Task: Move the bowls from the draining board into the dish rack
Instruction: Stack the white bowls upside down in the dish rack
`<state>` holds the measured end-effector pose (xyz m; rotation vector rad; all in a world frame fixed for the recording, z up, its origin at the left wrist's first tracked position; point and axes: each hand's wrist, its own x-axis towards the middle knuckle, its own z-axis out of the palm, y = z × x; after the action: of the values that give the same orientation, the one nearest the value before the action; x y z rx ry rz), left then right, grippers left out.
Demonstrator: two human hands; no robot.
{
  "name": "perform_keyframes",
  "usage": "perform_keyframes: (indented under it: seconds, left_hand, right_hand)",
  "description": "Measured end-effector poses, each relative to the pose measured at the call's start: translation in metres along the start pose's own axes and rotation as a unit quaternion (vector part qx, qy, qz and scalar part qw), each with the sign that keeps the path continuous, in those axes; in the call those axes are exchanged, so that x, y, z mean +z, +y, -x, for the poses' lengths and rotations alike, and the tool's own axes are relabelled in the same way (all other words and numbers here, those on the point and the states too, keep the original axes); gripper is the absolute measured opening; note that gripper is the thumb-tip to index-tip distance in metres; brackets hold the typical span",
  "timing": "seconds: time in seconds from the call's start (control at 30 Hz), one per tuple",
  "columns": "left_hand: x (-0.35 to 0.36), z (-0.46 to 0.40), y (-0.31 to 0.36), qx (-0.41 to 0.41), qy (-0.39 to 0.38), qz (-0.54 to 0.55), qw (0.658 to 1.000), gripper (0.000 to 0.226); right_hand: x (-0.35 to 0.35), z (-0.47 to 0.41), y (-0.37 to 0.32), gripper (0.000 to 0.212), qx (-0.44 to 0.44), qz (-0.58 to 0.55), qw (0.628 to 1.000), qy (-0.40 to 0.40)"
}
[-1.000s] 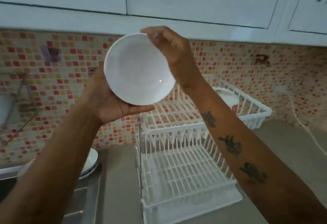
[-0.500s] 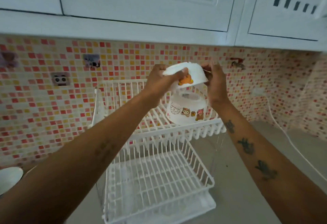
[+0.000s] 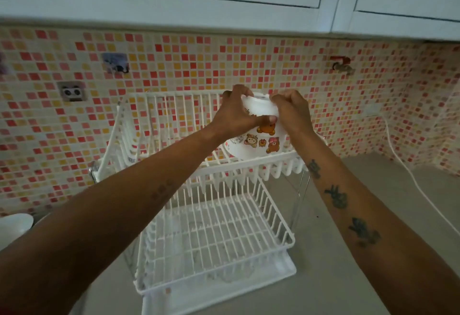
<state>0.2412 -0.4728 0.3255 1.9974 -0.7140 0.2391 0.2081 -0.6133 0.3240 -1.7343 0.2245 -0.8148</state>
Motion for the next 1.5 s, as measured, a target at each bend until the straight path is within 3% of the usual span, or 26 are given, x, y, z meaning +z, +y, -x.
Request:
perform_keyframes:
  seconds: [0.17,0.43,0.53,0.67,0.87,0.97,1.07,1.23,1.4,1.5]
  left_hand:
    - [0.003,0.001,-0.01,-0.03,-0.052,-0.031,0.998,0.077]
    - [0.003,0.001,-0.012,-0.025,-0.06,-0.037,0.997,0.077]
    - [0.003,0.002,-0.012,-0.033,-0.071,-0.028,0.997,0.077]
    - [0.001,0.003,-0.011,-0.053,-0.098,-0.014,0.994,0.078]
    - [-0.026,0.018,-0.004,-0.09,-0.109,0.041,0.989,0.096]
    - [-0.067,0.034,-0.002,-0.084,-0.078,0.062,0.992,0.088]
    - [-0.119,0.051,-0.009,-0.09,-0.033,0.105,0.99,0.076]
    - [-0.202,0.095,-0.04,-0.133,0.119,0.161,0.971,0.043]
    - [-0.3,0.159,-0.091,-0.172,0.224,0.164,0.945,0.028]
    - [-0.349,0.212,-0.125,-0.233,0.295,0.151,0.914,0.024]
  right_hand:
    - [0.003,-0.002,0.005,0.014,0.038,0.069,0.996,-0.047]
    - [0.001,-0.001,0.004,0.016,0.054,0.104,0.992,-0.053]
    - [0.001,0.0,0.003,0.018,0.052,0.115,0.991,-0.047]
    - [0.001,0.002,0.0,0.035,0.055,0.111,0.992,-0.028]
    - [-0.007,0.007,-0.001,0.033,0.0,0.18,0.984,0.014]
    - [-0.003,0.015,-0.012,0.036,-0.08,0.19,0.977,0.062]
    - [0.029,0.034,-0.042,0.041,-0.135,0.101,0.984,0.05]
    - [0.138,0.097,-0.112,0.037,-0.196,-0.028,0.978,-0.064]
    - [0.251,0.183,-0.151,0.009,-0.233,-0.093,0.946,-0.207]
    - [0.313,0.232,-0.15,0.006,-0.219,-0.107,0.923,-0.298]
